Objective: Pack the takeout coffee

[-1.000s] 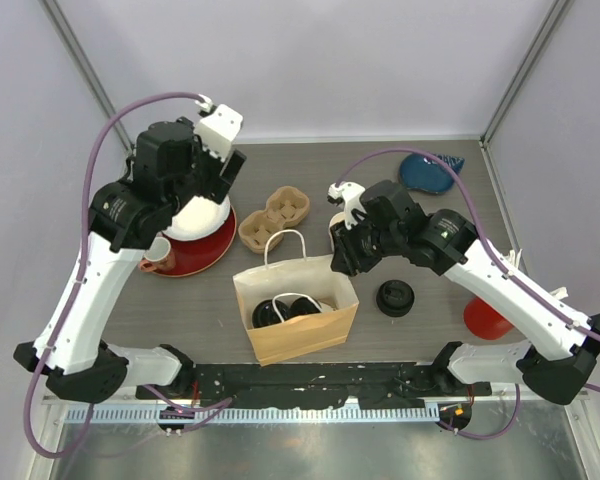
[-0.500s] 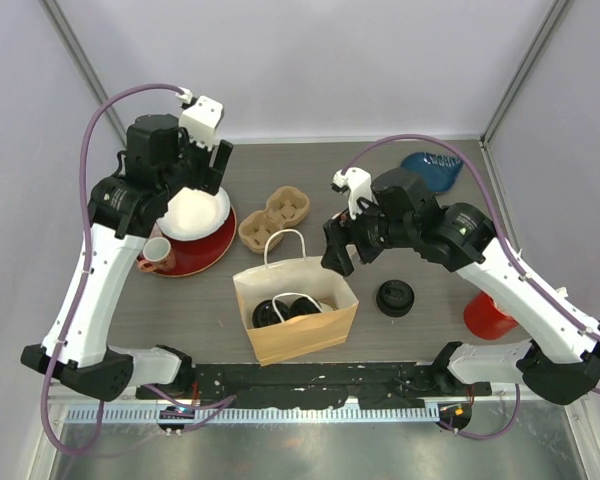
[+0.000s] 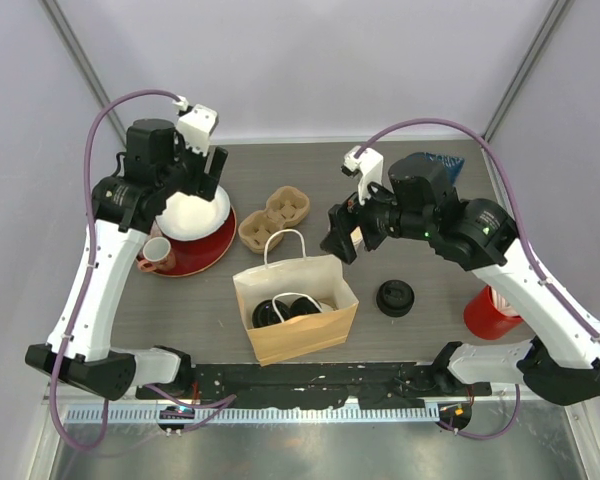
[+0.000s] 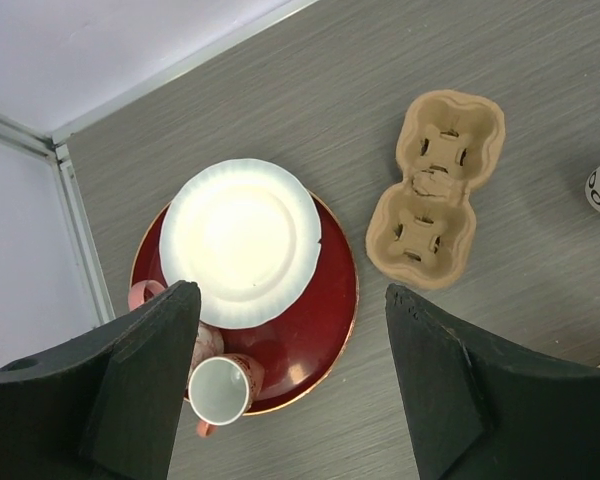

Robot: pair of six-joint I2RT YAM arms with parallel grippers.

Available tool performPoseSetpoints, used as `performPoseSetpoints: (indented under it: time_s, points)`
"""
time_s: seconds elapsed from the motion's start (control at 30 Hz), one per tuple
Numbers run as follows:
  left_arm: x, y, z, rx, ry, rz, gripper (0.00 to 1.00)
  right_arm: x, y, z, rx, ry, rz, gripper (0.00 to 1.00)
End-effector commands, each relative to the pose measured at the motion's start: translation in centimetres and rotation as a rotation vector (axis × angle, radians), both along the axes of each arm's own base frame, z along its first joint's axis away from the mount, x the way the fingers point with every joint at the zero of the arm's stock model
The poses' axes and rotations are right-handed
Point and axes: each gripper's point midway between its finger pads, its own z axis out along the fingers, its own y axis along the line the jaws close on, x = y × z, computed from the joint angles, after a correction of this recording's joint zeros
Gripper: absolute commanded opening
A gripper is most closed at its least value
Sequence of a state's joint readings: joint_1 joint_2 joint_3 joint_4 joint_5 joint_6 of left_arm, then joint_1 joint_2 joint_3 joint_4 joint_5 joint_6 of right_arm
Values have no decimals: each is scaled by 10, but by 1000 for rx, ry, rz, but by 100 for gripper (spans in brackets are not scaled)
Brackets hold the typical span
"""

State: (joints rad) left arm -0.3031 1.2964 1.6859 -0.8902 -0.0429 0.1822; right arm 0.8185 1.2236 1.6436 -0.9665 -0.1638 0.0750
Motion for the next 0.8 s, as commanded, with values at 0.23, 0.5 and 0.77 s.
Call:
performPoseSetpoints:
  time_s: [0.23, 0.5, 0.77]
  points:
    - [-4, 23, -11, -44, 25, 32, 79, 86, -27, 50, 43, -239, -316, 94]
    - [-1, 49, -38, -74, 99, 79, 79, 139, -59, 34, 42, -231, -438, 94]
    - [3, 58, -76, -108, 200, 68, 75, 167, -81, -7, -4, -176, -496, 88]
